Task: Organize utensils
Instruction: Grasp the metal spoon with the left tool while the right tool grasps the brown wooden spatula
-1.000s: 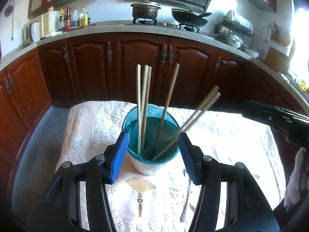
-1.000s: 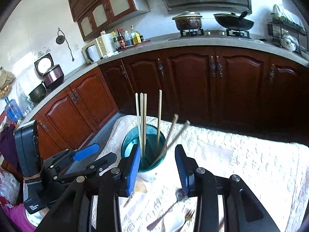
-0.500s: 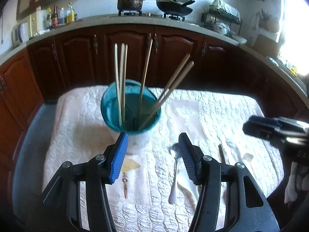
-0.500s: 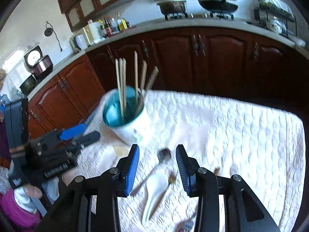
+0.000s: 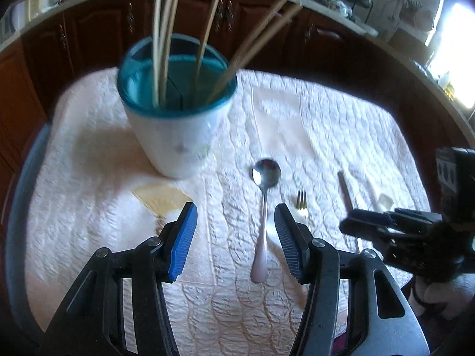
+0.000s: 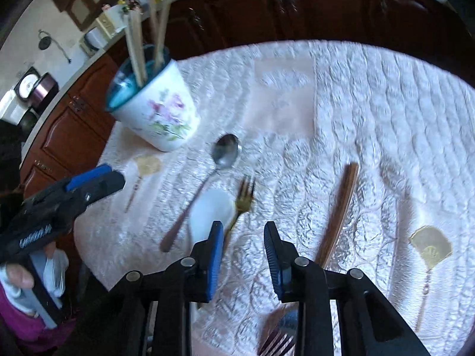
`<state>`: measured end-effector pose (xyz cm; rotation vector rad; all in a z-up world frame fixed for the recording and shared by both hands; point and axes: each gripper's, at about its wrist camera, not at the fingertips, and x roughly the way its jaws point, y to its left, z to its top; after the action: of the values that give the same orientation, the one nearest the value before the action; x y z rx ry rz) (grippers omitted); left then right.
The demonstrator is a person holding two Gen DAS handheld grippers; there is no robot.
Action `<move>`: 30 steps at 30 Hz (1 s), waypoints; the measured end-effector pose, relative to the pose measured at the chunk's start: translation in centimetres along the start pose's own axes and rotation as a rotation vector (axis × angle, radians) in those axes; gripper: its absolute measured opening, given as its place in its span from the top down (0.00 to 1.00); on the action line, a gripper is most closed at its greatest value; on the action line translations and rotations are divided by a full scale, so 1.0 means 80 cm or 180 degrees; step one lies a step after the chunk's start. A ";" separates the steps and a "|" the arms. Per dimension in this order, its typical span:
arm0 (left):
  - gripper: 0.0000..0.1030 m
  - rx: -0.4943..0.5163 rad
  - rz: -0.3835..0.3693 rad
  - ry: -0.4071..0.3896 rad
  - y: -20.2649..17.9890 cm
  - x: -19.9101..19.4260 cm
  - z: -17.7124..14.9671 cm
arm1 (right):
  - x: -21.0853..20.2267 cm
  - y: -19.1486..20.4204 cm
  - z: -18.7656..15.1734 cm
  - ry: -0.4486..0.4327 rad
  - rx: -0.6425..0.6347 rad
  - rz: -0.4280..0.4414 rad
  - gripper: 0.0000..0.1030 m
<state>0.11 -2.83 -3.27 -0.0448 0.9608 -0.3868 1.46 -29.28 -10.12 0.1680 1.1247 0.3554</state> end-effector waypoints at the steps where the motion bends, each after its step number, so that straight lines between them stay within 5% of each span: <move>1: 0.48 0.0004 -0.0014 0.0038 -0.001 0.005 -0.002 | 0.004 -0.003 -0.002 0.0016 0.0026 0.0003 0.74; 20: 0.48 -0.0031 0.0187 0.0270 -0.027 0.106 0.021 | -0.015 -0.121 -0.006 -0.0197 0.0679 -0.0145 0.74; 30: 0.48 -0.0120 0.0292 0.0226 -0.022 0.144 0.046 | 0.017 -0.126 0.016 -0.0114 0.0708 0.0033 0.73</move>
<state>8.42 -8.88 -9.90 -0.0214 1.0365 -0.2872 5.04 -38.13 -13.81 0.3750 1.1270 0.2349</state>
